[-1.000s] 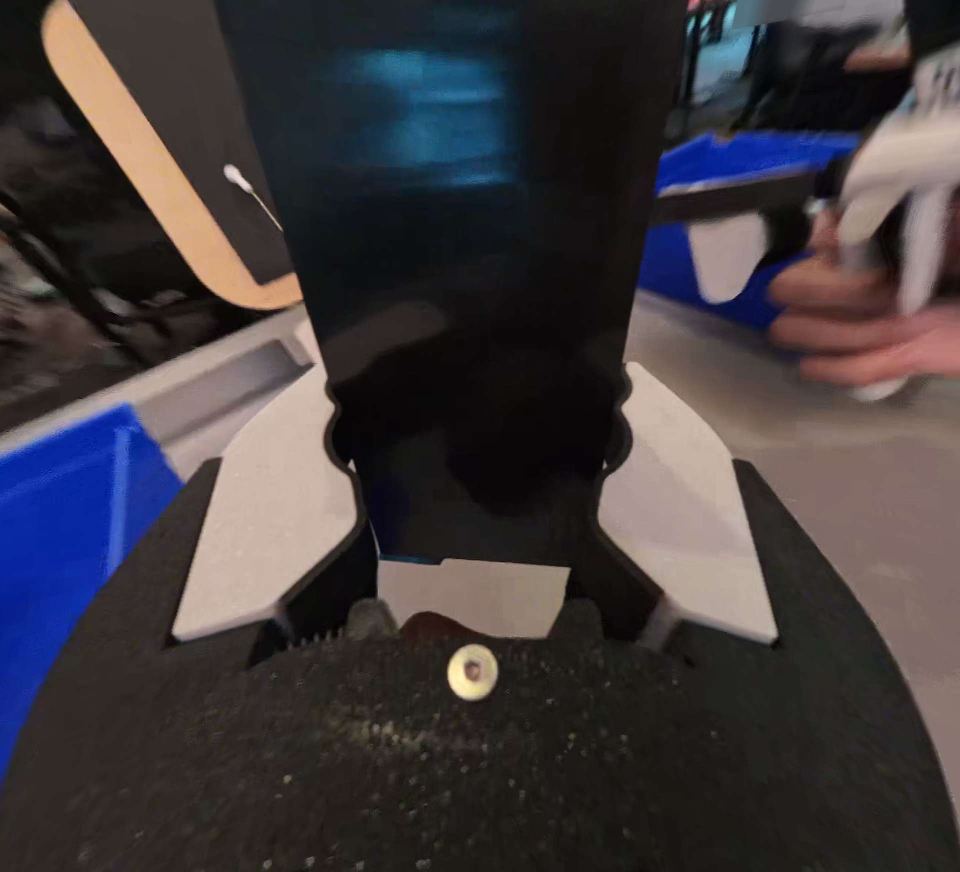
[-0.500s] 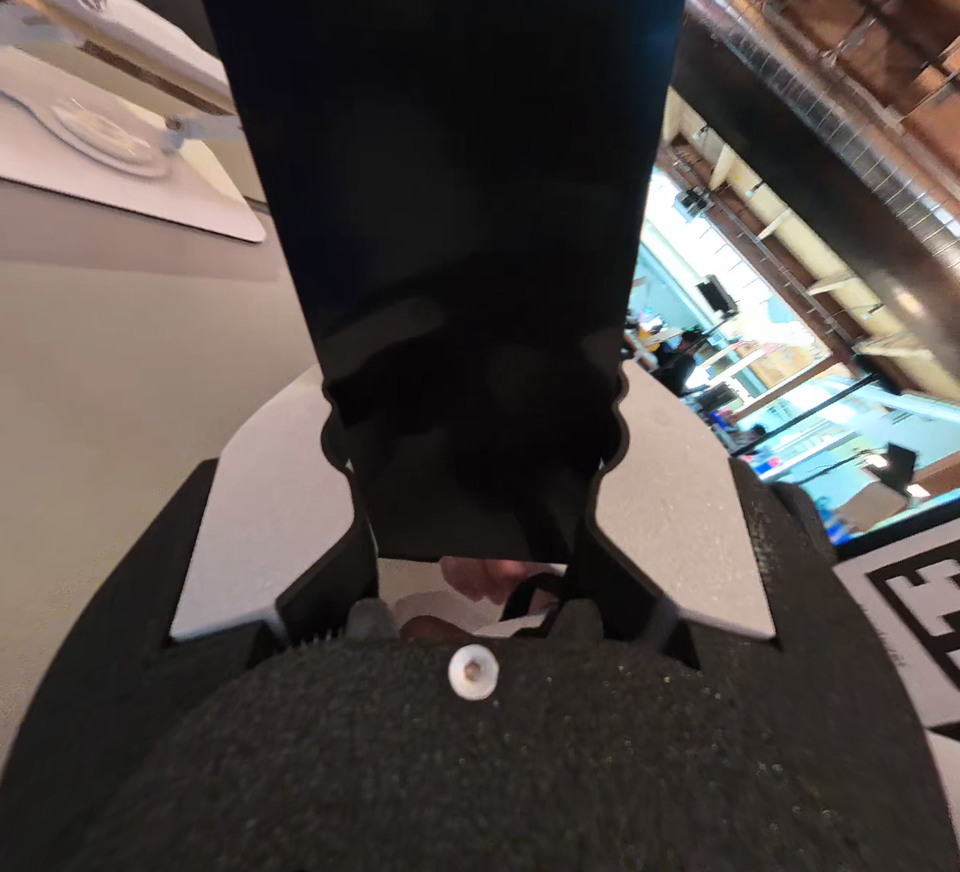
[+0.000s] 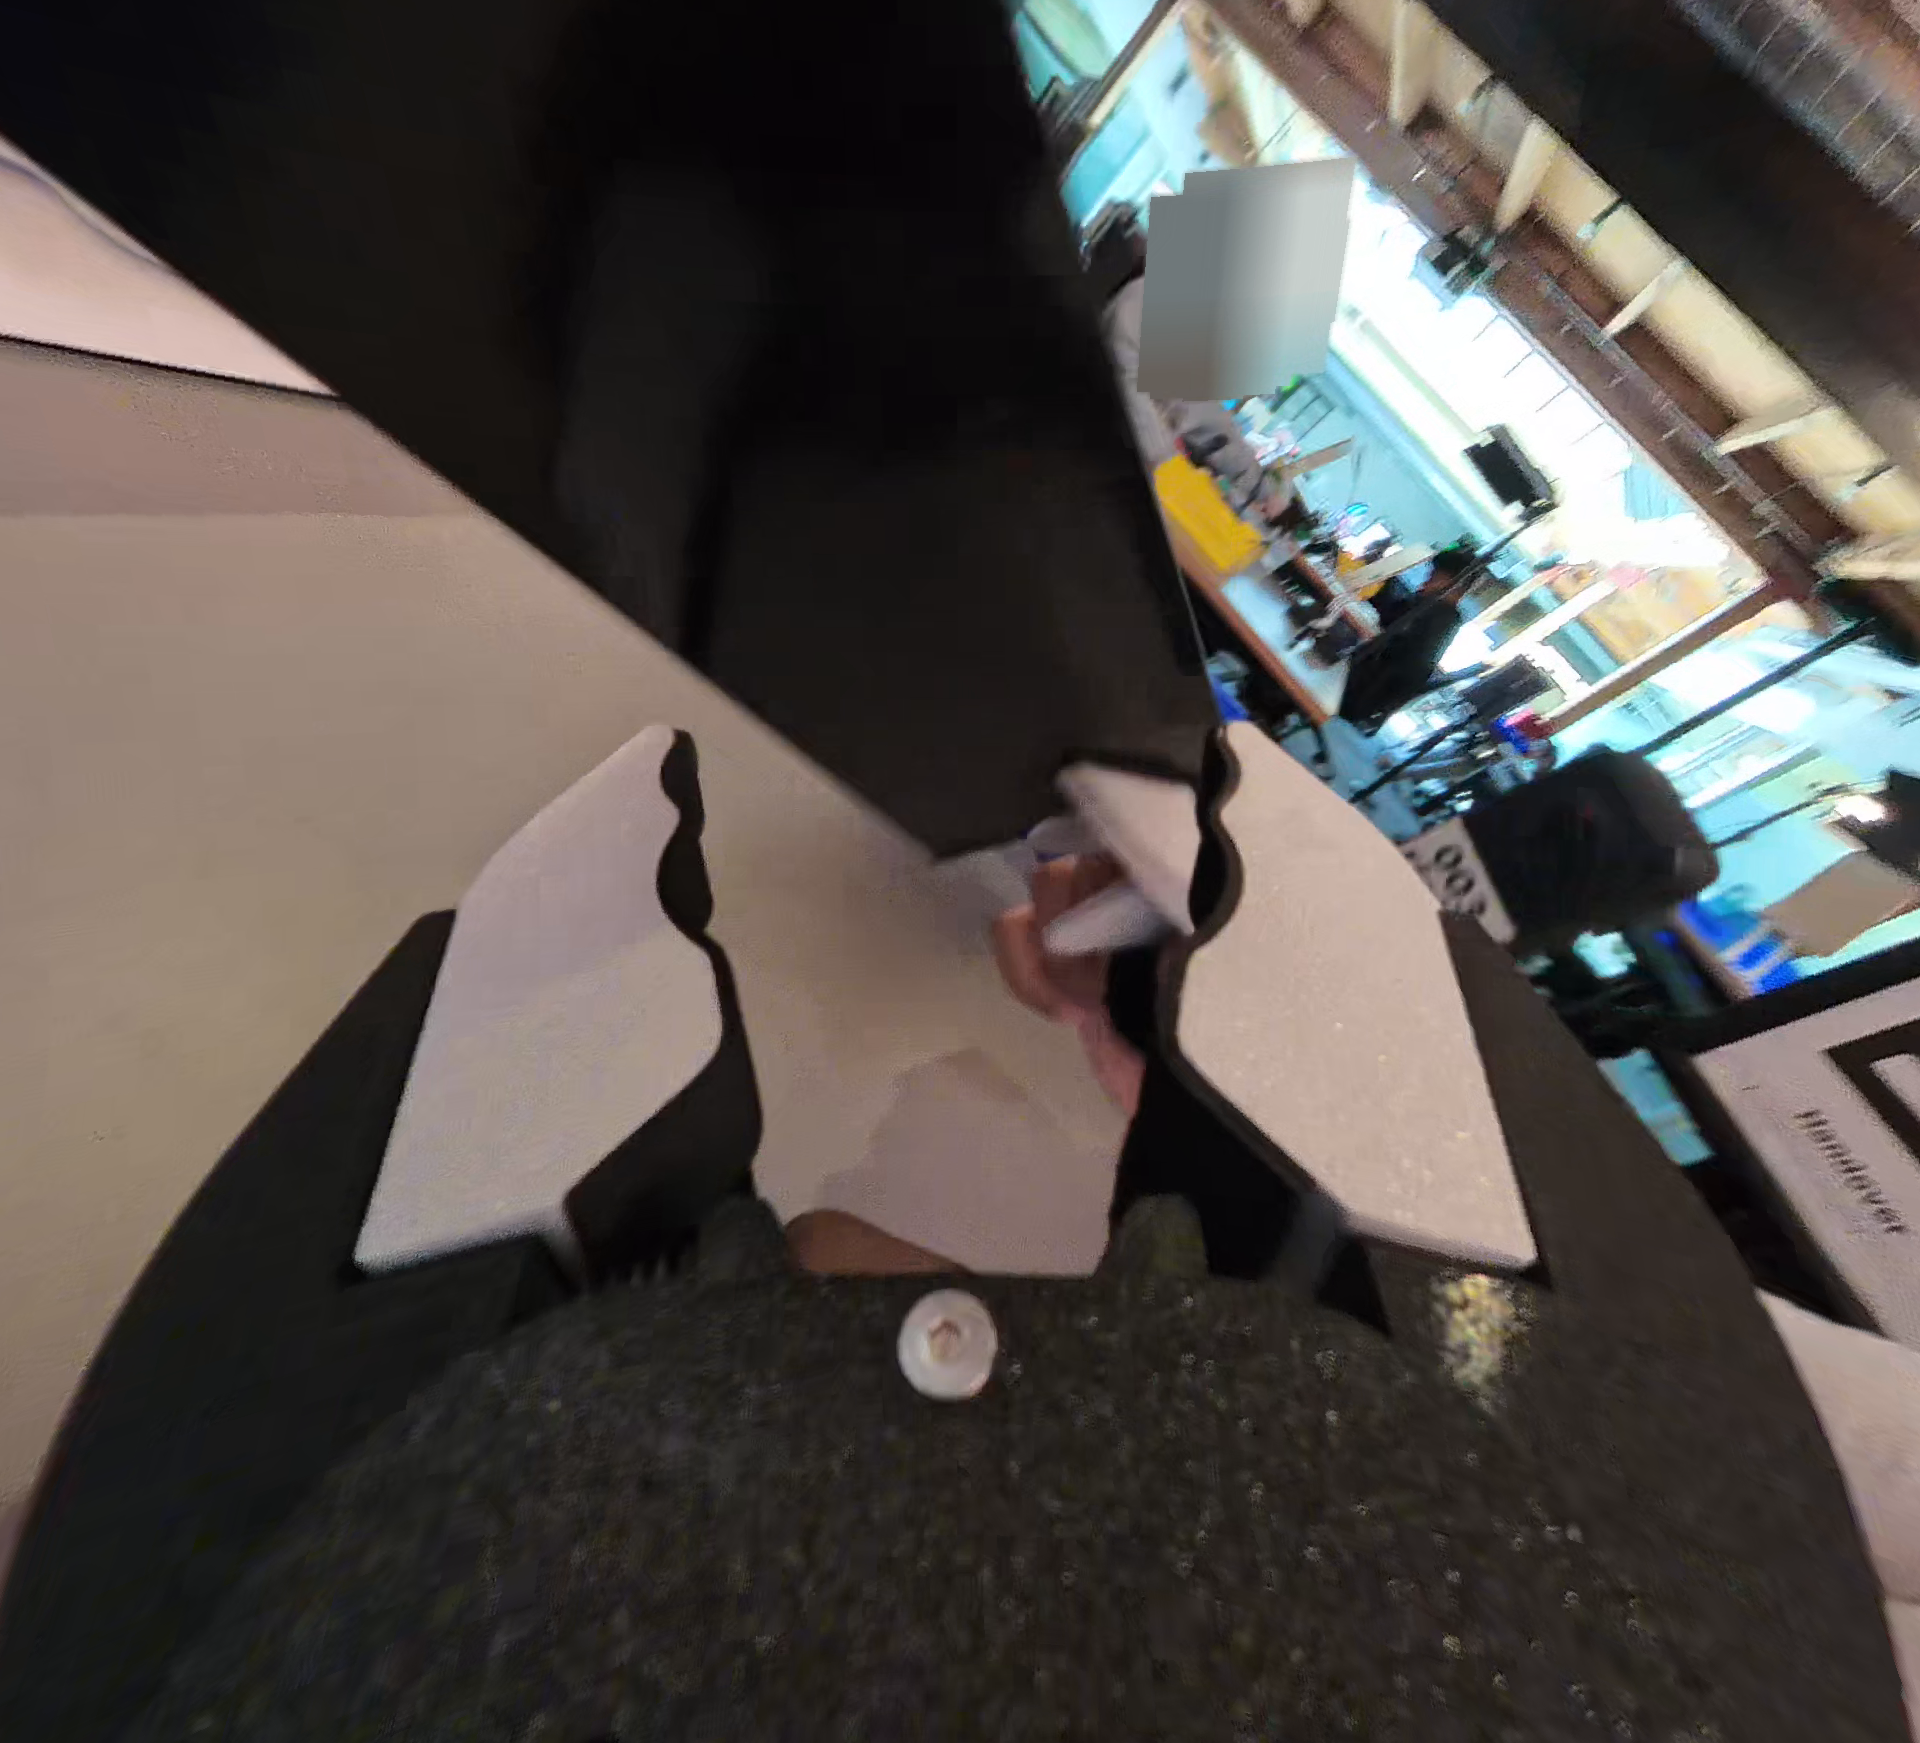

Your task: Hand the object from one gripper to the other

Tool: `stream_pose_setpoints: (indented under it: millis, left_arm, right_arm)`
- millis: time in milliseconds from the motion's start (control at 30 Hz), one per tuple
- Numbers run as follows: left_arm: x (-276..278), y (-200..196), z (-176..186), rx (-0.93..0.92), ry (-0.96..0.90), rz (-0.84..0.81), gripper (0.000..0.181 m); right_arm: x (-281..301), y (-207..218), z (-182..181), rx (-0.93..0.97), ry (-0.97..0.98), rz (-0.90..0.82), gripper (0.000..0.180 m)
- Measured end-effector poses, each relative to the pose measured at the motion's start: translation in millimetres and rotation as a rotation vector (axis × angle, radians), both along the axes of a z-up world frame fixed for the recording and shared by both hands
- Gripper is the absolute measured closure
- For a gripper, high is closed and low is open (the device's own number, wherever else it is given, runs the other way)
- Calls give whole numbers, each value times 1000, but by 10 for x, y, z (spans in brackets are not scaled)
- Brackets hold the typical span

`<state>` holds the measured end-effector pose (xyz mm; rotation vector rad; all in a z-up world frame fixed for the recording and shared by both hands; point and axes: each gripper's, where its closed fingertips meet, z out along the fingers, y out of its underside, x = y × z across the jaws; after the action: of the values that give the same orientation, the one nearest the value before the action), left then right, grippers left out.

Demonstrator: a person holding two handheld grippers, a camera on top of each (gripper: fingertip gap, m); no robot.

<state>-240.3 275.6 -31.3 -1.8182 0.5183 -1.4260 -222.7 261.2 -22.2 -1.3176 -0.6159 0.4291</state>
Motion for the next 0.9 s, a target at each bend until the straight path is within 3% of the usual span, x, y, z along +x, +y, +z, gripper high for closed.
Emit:
stream_pose_setpoints:
  millis: [100, 233, 300, 433, 567, 767, 900]
  left_arm:
    - [-62, 48, -2, 102, 114, 27, 90]
    - [-220, 233, -76, 476, 457, 185, 84]
    - [-181, 214, -139, 607, 565, 185, 80]
    - [-71, 174, -315, 590, 612, 167, 71]
    - [-120, 192, -353, 677, 682, 131, 65]
    - [-135, -99, -484, 777, 787, -144, 83]
    - [-120, -348, -545, 771, 763, -321, 124]
  right_arm:
    - [338, 88, 41, -86, 79, 41, 179]
    - [796, 232, 62, -234, 281, 39, 179]
    - [886, 274, 63, -281, 340, 48, 179]
    - [828, 237, 132, -311, 372, 120, 179]
    - [621, 98, 154, -333, 222, 239, 179]
    - [314, -379, 122, -274, -167, 472, 179]
    - [169, -648, 157, -215, -295, 564, 179]
